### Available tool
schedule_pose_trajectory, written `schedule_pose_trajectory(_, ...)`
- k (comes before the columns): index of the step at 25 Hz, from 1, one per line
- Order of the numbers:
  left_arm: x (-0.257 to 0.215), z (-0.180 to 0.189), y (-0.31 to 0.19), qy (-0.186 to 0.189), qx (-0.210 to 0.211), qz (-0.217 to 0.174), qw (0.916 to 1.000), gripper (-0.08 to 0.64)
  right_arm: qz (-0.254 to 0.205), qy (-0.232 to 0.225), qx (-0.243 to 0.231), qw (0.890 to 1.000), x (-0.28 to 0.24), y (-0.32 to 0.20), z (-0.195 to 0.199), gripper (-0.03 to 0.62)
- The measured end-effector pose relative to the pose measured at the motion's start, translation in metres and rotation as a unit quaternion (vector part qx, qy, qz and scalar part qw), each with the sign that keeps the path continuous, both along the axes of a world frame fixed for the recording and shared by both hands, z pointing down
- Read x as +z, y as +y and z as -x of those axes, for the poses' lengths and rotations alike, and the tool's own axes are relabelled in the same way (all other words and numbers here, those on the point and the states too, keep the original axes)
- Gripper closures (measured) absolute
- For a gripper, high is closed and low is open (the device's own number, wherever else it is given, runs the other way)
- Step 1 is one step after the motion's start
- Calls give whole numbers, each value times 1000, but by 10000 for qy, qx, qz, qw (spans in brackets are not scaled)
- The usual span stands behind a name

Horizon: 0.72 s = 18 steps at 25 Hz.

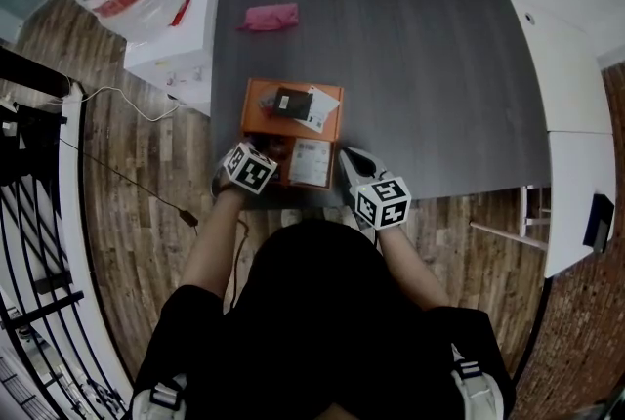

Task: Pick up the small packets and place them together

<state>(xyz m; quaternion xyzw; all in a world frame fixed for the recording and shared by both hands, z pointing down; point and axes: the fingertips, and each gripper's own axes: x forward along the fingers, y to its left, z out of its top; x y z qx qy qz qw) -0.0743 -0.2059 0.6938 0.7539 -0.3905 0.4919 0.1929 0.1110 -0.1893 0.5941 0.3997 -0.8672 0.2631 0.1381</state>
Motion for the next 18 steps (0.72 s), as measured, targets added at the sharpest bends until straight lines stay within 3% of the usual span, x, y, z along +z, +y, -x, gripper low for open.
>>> schedule_pose_trajectory(9,-37,-16,10,453,712,-375,9957,560,-58,-1,-79,10000,-3,-3,7,589)
schedule_pose_trajectory(14,-75,-27,10,1226,648,-502,9891,560,-116,5,-156,9998,-7,-4,13,589)
schedule_pose_trajectory(18,-102,-36,12,1913,740,-585,9770,560,-196,18,-236,9995,-12,-7,19,589)
